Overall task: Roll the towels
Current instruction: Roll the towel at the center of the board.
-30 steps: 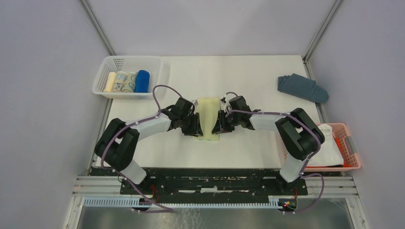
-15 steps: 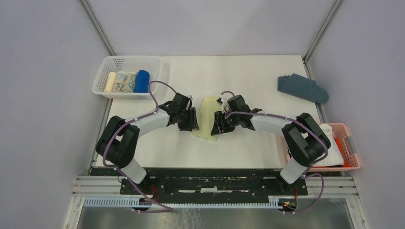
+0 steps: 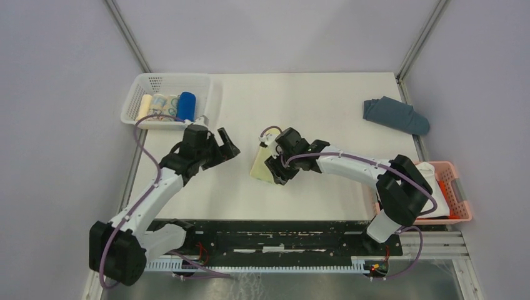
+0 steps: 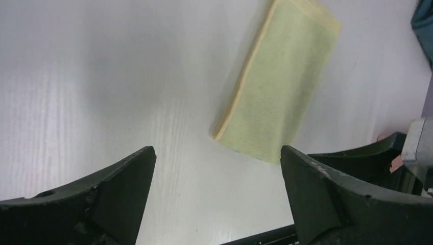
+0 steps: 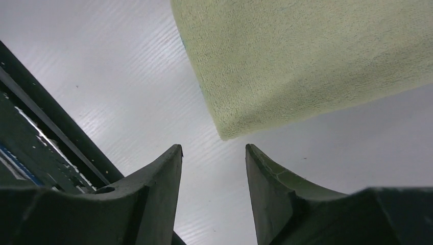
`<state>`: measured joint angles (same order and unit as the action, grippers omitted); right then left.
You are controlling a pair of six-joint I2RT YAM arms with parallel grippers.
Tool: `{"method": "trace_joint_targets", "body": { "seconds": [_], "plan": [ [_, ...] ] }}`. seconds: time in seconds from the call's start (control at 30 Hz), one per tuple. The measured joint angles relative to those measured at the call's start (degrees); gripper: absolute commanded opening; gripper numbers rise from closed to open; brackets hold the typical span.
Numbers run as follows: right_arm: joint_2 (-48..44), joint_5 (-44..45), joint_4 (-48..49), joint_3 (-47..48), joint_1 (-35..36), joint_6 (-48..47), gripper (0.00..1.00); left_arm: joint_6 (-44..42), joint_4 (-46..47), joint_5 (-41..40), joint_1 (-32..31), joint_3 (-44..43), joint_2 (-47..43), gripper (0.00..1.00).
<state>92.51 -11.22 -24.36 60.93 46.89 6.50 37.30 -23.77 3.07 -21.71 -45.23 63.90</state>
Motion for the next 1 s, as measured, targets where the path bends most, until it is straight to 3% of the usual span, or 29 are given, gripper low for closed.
{"method": "trace_joint_targets", "body": {
  "seconds": [0.27,0.7,0.77,1.0],
  "plan": [
    [4.37,7.17,-4.15,3.37,5.03,-6.69,0.52,6.88,-4.96,-0.5,6.4,8.17,-13.31,0.99],
    [13.99,16.06,-5.35,7.28,9.44,-11.78,0.44,12.46,-4.24,1.36,7.13,12.85,-10.49,0.94],
    [14.67,17.11,-5.38,7.93,9.84,-12.0,0.39,13.29,-3.48,2.27,7.13,13.33,-8.87,0.94],
    [15.61,18.67,-5.53,9.03,10.38,-11.72,0.04,16.57,-0.5,6.05,7.13,14.25,-3.85,0.92]
  ]
}}
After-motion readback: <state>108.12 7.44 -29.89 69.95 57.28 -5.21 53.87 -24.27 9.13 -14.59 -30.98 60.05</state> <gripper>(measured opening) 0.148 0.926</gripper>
